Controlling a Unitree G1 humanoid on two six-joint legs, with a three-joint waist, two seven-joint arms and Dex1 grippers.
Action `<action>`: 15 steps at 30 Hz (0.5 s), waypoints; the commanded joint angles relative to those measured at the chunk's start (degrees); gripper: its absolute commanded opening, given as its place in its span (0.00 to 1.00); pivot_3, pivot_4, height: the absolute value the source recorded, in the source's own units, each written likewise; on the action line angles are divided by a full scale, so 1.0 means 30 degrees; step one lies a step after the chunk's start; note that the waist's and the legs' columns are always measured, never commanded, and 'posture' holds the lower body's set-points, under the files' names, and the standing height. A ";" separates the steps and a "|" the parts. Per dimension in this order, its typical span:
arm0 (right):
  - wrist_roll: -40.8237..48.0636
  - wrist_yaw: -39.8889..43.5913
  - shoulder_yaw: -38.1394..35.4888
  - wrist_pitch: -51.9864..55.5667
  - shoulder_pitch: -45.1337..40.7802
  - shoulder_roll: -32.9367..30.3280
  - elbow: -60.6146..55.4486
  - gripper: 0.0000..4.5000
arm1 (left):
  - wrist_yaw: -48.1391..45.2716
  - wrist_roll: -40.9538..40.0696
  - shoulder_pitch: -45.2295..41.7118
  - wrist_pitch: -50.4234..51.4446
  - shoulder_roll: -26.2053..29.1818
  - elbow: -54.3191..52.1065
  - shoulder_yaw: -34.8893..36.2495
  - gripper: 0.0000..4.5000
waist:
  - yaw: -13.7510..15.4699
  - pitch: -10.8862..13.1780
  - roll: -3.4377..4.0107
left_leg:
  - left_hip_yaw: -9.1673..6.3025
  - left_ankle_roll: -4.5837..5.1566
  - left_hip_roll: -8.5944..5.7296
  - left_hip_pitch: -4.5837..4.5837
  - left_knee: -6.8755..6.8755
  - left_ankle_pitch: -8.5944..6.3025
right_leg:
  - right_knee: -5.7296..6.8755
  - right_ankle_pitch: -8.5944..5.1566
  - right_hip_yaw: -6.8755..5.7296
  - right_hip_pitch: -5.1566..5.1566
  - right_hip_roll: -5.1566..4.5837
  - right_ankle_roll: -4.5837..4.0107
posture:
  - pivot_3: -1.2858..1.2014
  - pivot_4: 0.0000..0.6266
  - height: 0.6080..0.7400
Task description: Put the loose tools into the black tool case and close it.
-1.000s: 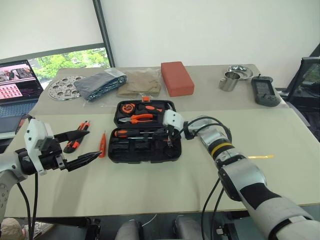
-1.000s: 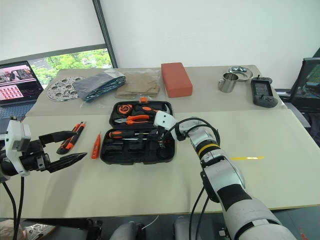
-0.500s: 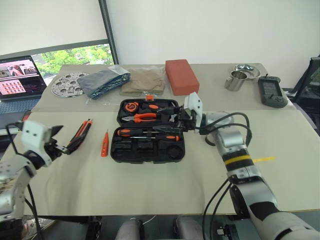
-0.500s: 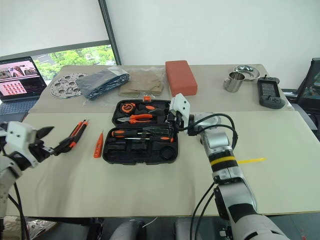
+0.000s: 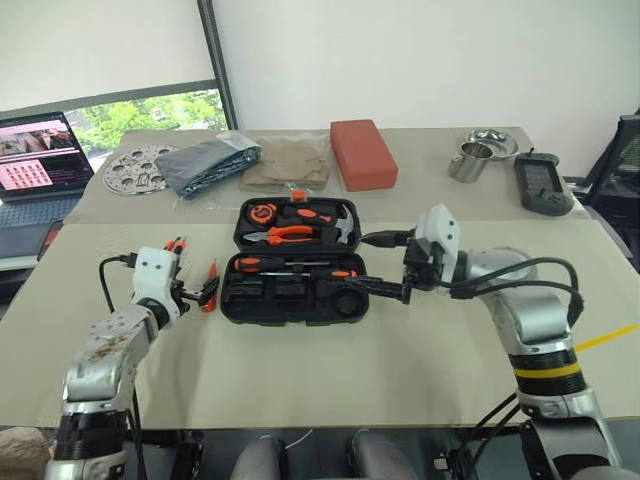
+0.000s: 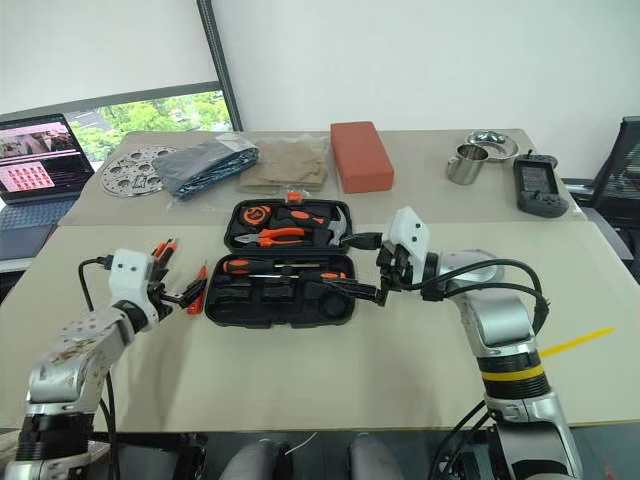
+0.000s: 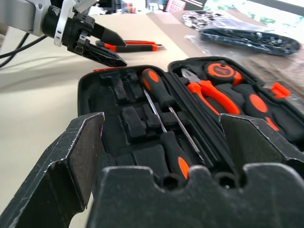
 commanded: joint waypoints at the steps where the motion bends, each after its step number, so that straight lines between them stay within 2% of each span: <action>1: 0.0993 -0.0372 -0.0782 0.0537 -0.0040 -0.0550 -0.1401 0.99 | 0.0577 0.0507 -0.0463 0.1163 -0.0181 0.0172 -0.0813 1.00 | 0.0048 0.0000 0.0001 | 0.0001 0.0001 -0.0004 0.0008 0.0001 0.0000 | -0.0001 -0.0002 0.0006 0.0002 0.0018 0.0003 | 0.52 0.24 1.00; 11: 0.2239 -0.0899 -0.1142 0.1011 0.0345 -0.1528 -0.2188 0.99 | 0.1473 0.0548 -0.0632 0.2883 -0.1311 0.0429 -0.0964 1.00 | 0.0185 -0.0012 0.0012 | 0.0003 0.0000 -0.0043 -0.0001 0.0018 0.0000 | -0.0027 -0.0010 0.0021 0.0026 -0.0033 0.0041 | 0.52 0.24 1.00; 15: 0.2589 -0.0954 -0.1151 0.1020 0.0265 -0.1669 -0.2231 1.00 | 0.1866 0.0751 -0.0676 0.2845 -0.1635 0.0466 -0.0736 0.76 | 0.0185 -0.0015 0.0016 | 0.0005 0.0001 -0.0055 0.0020 0.0020 0.0001 | -0.0023 -0.0015 0.0034 0.0042 -0.0036 0.0049 | 0.52 0.24 1.00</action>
